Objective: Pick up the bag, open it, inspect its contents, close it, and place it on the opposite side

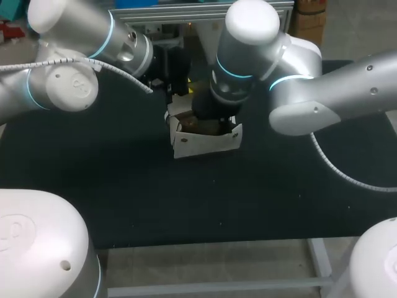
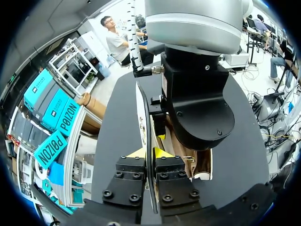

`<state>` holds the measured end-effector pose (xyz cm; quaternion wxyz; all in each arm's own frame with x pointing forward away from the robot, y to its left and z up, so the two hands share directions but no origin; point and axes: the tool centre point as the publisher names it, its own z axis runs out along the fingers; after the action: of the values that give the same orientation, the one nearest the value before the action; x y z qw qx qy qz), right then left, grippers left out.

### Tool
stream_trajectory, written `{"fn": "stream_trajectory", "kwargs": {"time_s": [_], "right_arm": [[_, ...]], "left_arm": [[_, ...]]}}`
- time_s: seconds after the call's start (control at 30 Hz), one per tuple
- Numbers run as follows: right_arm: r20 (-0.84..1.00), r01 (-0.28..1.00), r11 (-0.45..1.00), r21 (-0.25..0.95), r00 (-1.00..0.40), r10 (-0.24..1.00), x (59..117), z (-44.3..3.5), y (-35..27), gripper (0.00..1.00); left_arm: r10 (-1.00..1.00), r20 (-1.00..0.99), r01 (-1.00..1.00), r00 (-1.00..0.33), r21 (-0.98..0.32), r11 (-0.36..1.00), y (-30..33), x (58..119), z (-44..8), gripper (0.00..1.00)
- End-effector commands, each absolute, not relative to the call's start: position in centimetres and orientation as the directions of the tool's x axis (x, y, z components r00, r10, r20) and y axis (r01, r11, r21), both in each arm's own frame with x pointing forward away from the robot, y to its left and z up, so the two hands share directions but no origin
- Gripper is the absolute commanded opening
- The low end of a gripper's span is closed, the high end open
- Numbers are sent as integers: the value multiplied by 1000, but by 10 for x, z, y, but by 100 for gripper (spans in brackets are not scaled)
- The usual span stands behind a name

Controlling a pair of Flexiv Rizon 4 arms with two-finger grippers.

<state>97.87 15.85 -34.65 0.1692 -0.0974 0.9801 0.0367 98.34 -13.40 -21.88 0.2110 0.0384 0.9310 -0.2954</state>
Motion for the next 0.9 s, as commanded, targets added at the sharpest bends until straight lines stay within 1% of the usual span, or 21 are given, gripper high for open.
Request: {"fn": "stream_trajectory", "kwargs": {"time_s": [0.03, 0.37, 0.63, 0.73, 0.77, 0.8, 0.83, 0.87, 0.9], "right_arm": [[-334, -203, 979, 34, -925, -180, 981, -351, 159, 85], [-336, -204, 978, 33, -924, -182, 981, -350, 160, 85], [-340, -205, 978, 33, -923, -182, 982, -349, 160, 79], [-342, -204, 978, 33, -922, -180, 982, -348, 160, 73], [-344, -203, 979, 33, -922, -180, 982, -347, 160, 69], [-349, -202, 979, 33, -920, -178, 982, -347, 159, 56], [-355, -199, 979, 33, -918, -175, 982, -345, 159, 49], [-362, -196, 980, 34, -916, -171, 982, -344, 159, 47], [-366, -195, 980, 34, -915, -169, 982, -343, 158, 41]], "left_arm": [[-53, -415, 197, -908, -536, 821, -135, 982, -217, 0], [-50, -413, 197, -909, -534, 822, -135, 983, -217, 0], [-48, -412, 198, -910, -533, 823, -135, 984, -217, 0], [-47, -411, 198, -910, -532, 823, -135, 985, -217, 0], [-46, -411, 198, -911, -532, 823, -136, 985, -217, 0], [-45, -411, 199, -911, -531, 823, -136, 985, -217, 0], [-45, -410, 199, -911, -531, 824, -136, 985, -218, 0], [-45, -410, 199, -911, -531, 824, -136, 986, -218, 0], [-45, -410, 198, -911, -531, 824, -136, 986, -218, 0]]}}
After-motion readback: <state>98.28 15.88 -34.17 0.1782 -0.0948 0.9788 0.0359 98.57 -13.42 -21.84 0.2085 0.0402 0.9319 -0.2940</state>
